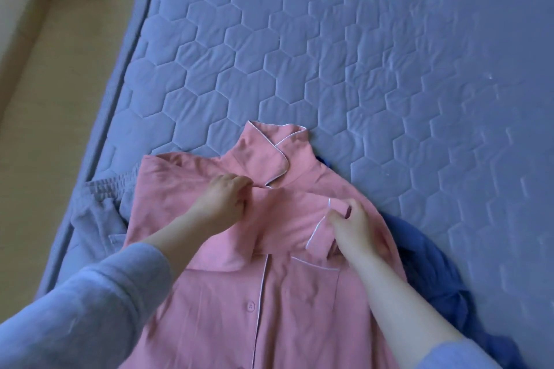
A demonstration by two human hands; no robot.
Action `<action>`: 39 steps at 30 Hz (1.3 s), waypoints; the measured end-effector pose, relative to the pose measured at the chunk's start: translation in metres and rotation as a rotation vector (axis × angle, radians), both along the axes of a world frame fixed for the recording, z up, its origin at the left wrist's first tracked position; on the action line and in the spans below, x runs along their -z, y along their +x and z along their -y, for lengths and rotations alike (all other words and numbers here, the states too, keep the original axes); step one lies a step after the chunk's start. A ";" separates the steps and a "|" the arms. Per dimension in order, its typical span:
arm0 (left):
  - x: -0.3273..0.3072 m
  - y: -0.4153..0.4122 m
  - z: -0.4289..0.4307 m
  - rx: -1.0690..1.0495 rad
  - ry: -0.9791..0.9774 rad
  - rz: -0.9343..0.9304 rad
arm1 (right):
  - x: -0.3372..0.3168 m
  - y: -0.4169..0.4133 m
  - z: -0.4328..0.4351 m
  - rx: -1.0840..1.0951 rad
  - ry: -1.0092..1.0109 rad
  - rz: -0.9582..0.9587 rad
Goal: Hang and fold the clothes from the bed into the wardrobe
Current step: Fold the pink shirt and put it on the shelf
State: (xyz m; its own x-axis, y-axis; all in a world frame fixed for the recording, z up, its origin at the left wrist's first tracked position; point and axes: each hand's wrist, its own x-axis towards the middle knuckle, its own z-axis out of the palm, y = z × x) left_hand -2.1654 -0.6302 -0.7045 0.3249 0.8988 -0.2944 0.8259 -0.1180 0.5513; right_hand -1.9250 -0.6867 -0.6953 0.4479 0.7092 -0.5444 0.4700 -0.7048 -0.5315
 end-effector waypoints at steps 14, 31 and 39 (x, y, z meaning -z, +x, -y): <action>0.019 0.008 -0.005 -0.067 0.001 -0.272 | 0.033 0.061 0.024 -0.081 -0.062 0.063; -0.008 0.168 0.026 0.305 0.061 -0.060 | 0.020 0.130 0.101 0.076 -0.037 0.120; 0.007 0.246 0.035 0.590 0.054 -0.192 | 0.030 0.141 0.138 -0.010 -0.078 0.052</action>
